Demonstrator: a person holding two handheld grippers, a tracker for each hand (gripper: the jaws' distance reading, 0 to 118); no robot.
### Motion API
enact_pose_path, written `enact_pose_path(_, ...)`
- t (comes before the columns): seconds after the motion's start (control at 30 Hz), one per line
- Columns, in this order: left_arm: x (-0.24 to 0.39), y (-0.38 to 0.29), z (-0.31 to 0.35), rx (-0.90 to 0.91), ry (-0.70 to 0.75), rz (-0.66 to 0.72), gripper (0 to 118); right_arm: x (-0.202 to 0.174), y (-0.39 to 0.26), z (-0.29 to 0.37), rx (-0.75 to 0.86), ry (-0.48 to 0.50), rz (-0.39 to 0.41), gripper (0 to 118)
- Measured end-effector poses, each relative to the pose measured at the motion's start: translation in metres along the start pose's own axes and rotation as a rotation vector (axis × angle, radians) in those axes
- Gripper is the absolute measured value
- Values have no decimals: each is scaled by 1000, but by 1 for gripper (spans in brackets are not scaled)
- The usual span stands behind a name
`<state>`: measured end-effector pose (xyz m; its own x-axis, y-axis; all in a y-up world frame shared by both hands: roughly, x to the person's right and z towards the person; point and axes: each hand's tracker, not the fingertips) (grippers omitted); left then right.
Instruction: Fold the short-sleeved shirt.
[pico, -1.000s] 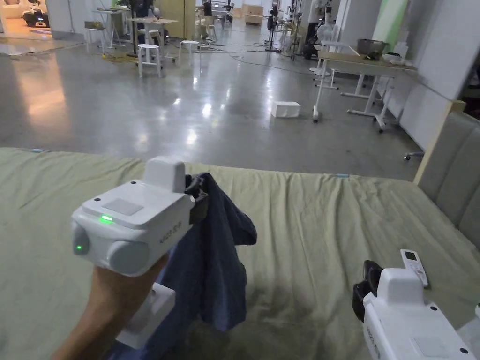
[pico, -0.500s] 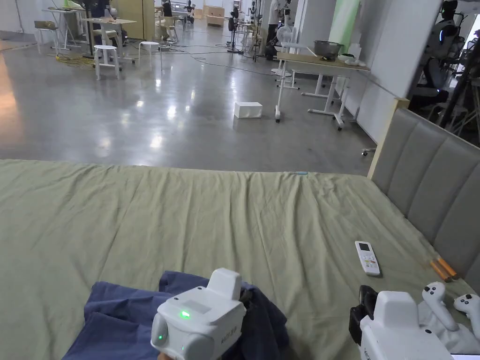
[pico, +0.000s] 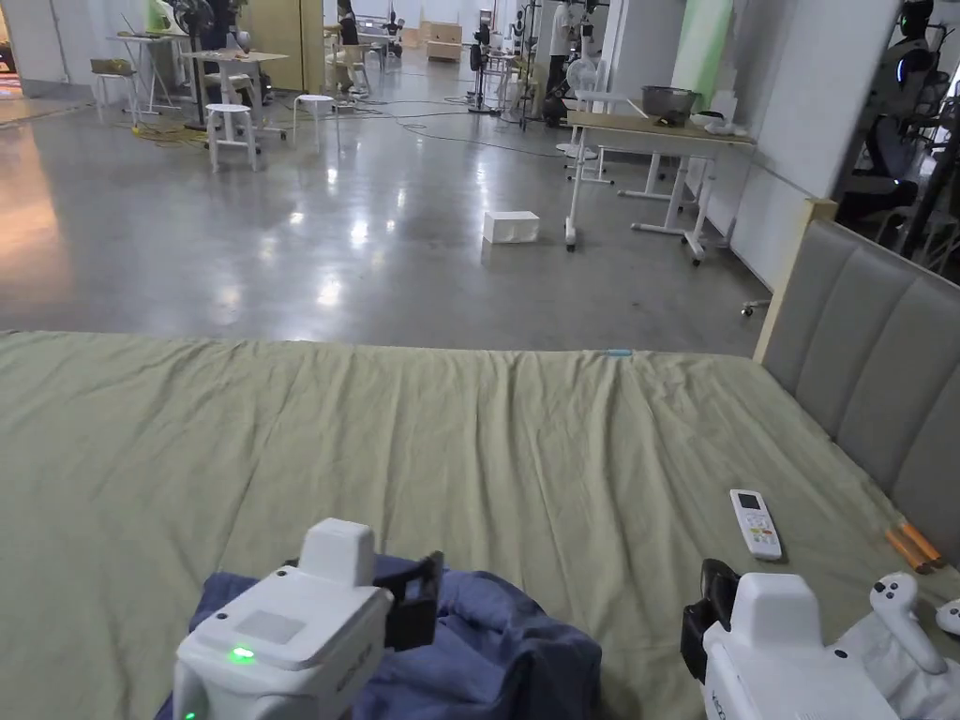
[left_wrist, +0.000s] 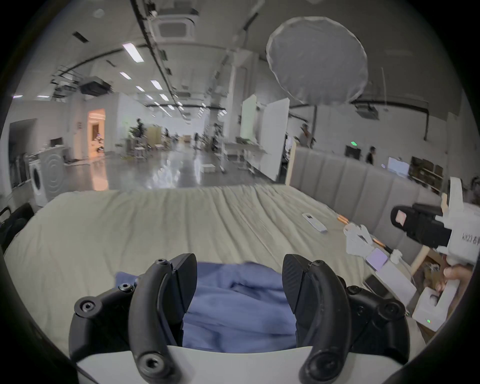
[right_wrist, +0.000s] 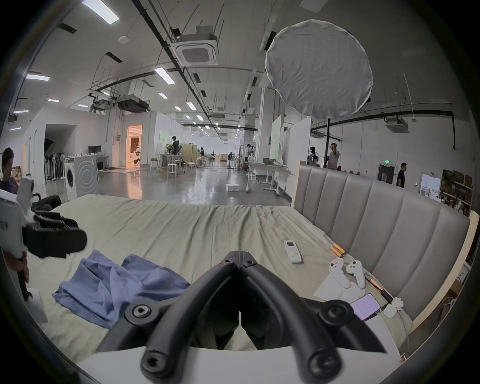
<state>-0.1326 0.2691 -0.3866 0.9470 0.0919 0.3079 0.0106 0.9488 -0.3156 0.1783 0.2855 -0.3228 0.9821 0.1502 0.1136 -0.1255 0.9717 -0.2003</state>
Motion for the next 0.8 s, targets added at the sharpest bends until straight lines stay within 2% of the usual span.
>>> enact_pose_path(0.1,-17,8,23,76,107,-1,66,-10,7,-3,39,-6,-5,0)
enact_pose_path(0.13,-22,10,29,94,139,-7,62,-12,10,-4,50,-9,-16,0)
enact_pose_path(0.17,-27,10,36,112,171,-14,52,-15,12,-5,64,-11,-28,0)
enact_pose_path(0.23,-35,11,48,142,272,-31,21,-19,17,-7,85,-11,-53,0)
enact_pose_path(0.3,-44,11,58,168,318,-36,14,-23,21,-9,104,-11,-60,0)
enact_pose_path(0.33,-48,11,62,169,319,-32,6,-25,23,-11,110,-12,-61,0)
enact_pose_path(0.43,-59,11,72,154,346,-37,1,-30,28,-15,119,-5,-82,0)
enact_pose_path(0.53,-69,7,79,139,389,-45,0,-35,32,-18,120,7,-85,0)
enact_pose_path(0.8,-118,-24,83,-52,396,94,0,-48,27,-17,114,47,-44,0)
